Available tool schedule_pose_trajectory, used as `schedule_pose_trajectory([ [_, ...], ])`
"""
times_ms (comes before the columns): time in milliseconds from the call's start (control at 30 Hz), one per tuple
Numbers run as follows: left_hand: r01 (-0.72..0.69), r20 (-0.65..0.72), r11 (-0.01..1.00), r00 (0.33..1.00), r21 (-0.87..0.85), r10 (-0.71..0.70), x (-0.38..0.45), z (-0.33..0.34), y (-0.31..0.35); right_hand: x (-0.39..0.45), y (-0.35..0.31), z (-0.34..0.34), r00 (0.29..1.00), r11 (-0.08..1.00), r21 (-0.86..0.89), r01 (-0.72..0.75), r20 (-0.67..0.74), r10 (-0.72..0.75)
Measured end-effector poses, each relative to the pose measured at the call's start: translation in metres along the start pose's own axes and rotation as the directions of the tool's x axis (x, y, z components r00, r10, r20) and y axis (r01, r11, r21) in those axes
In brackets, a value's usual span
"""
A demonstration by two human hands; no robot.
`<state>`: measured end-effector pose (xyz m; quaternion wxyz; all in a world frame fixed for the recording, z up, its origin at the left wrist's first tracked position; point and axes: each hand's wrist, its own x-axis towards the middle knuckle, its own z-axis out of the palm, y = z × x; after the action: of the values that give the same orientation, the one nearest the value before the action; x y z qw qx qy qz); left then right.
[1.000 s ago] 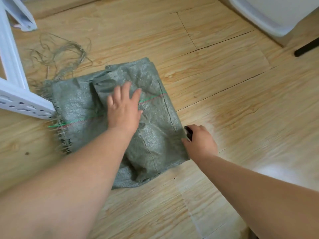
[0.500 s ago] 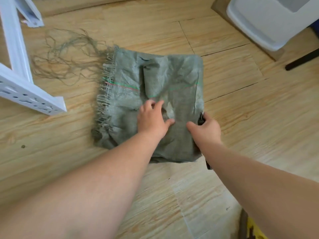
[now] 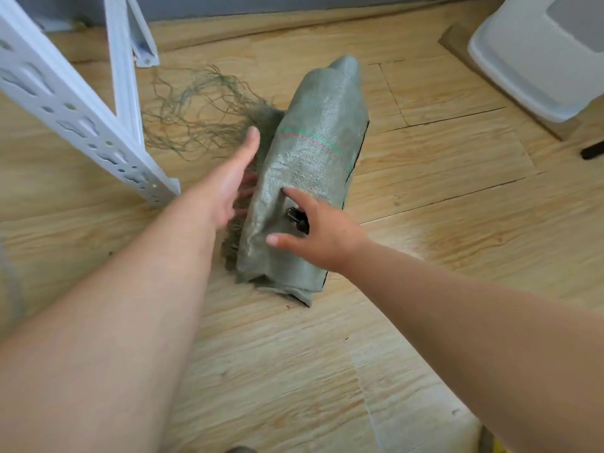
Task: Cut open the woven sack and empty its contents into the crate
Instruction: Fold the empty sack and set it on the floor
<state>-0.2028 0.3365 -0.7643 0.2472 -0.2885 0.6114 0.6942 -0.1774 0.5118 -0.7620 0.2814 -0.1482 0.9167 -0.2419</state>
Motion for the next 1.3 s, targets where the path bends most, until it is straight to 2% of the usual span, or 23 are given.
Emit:
schedule_pose_trajectory([
  [67, 0.034, 0.012, 0.974, 0.999, 0.225, -0.038, -0.006, 0.002, 0.002, -0.001, -0.007, 0.008, 0.998, 0.998, -0.022, 0.053, 0.045, -0.052],
  [167, 0.104, -0.255, 0.889, 0.967, 0.446, 0.014, -0.002, 0.008, -0.023, -0.006, -0.003, 0.017, 0.998, 1.000, 0.030, 0.001, -0.059, 0.001],
  [267, 0.208, -0.417, 0.913, 0.908, 0.351, -0.046, 0.006, 0.002, -0.055, -0.012, 0.015, 0.022, 0.994, 0.994, 0.013, -0.107, -0.011, 0.107],
  [300, 0.199, -0.490, 0.903, 0.872, 0.382, 0.015, 0.005, -0.002, -0.059, -0.014, 0.021, 0.024, 0.991, 0.991, 0.003, -0.132, 0.039, 0.132],
  [333, 0.168, -0.554, 0.836, 0.812, 0.522, 0.183, 0.002, -0.005, -0.062, -0.014, 0.026, 0.025, 0.985, 0.988, 0.001, -0.152, 0.084, 0.152],
  [367, 0.123, -0.528, 0.672, 0.725, 0.730, 0.441, 0.001, -0.007, -0.063, -0.015, 0.029, 0.025, 0.979, 0.986, -0.001, -0.168, 0.122, 0.166],
  [400, 0.060, -0.360, 0.432, 0.661, 0.900, 0.659, 0.000, -0.008, -0.062, -0.014, 0.030, 0.025, 0.973, 0.984, -0.007, -0.177, 0.152, 0.176],
  [433, -0.025, -0.116, 0.171, 0.641, 0.985, 0.759, 0.001, -0.006, -0.059, -0.014, 0.030, 0.024, 0.968, 0.984, -0.026, -0.177, 0.176, 0.179],
  [467, -0.116, 0.118, -0.054, 0.657, 0.992, 0.745, 0.005, -0.005, -0.054, -0.014, 0.030, 0.024, 0.965, 0.985, -0.059, -0.161, 0.199, 0.170],
  [500, -0.178, 0.272, -0.208, 0.695, 0.962, 0.666, 0.010, -0.003, -0.048, -0.015, 0.030, 0.023, 0.962, 0.985, -0.107, -0.133, 0.227, 0.154],
  [533, -0.194, 0.332, -0.288, 0.745, 0.938, 0.579, 0.018, -0.001, -0.041, -0.016, 0.029, 0.022, 0.954, 0.981, -0.169, -0.096, 0.264, 0.138],
  [567, -0.176, 0.319, -0.311, 0.805, 0.934, 0.501, 0.025, 0.000, -0.035, -0.018, 0.029, 0.023, 0.941, 0.969, -0.239, -0.055, 0.312, 0.131],
  [633, -0.115, 0.189, -0.241, 0.932, 0.964, 0.309, 0.037, 0.000, -0.025, -0.023, 0.029, 0.028, 0.910, 0.921, -0.389, 0.011, 0.386, 0.152],
  [667, -0.093, 0.123, -0.164, 0.975, 0.982, 0.184, 0.042, -0.001, -0.025, -0.025, 0.030, 0.031, 0.912, 0.887, -0.462, 0.018, 0.372, 0.176],
  [733, -0.064, 0.064, -0.056, 0.998, 0.996, -0.004, 0.049, -0.004, -0.033, -0.027, 0.027, 0.035, 0.957, 0.831, -0.556, -0.002, 0.240, 0.163],
  [767, -0.061, 0.060, -0.059, 0.998, 0.996, -0.010, 0.050, -0.004, -0.039, -0.028, 0.027, 0.037, 0.976, 0.829, -0.559, 0.020, 0.191, 0.105],
  [833, -0.083, 0.107, -0.125, 0.975, 0.989, 0.196, 0.053, 0.001, -0.049, -0.028, 0.028, 0.043, 0.972, 0.844, -0.521, 0.126, 0.233, -0.001],
  [900, -0.181, 0.279, -0.243, 0.835, 0.953, 0.475, 0.059, 0.011, -0.050, -0.028, 0.034, 0.049, 0.948, 0.869, -0.481, 0.116, 0.315, 0.048],
  [967, -0.280, 0.399, -0.291, 0.735, 0.915, 0.549, 0.070, 0.020, -0.042, -0.030, 0.044, 0.052, 0.919, 0.871, -0.487, 0.056, 0.367, 0.146],
  [1000, -0.290, 0.398, -0.278, 0.751, 0.916, 0.527, 0.077, 0.023, -0.036, -0.031, 0.048, 0.051, 0.906, 0.864, -0.500, 0.052, 0.388, 0.170],
  [1133, -0.144, 0.208, -0.211, 0.923, 0.967, 0.323, 0.104, 0.022, -0.015, -0.038, 0.058, 0.044, 0.850, 0.840, -0.540, 0.055, 0.467, 0.245],
  [1233, -0.098, 0.109, -0.084, 0.985, 0.992, 0.136, 0.116, 0.018, -0.017, -0.041, 0.062, 0.044, 0.818, 0.837, -0.545, 0.048, 0.502, 0.280],
  [1300, -0.057, 0.059, -0.065, 0.998, 0.996, 0.033, 0.118, 0.019, -0.022, -0.042, 0.064, 0.045, 0.807, 0.845, -0.534, 0.031, 0.512, 0.294],
])
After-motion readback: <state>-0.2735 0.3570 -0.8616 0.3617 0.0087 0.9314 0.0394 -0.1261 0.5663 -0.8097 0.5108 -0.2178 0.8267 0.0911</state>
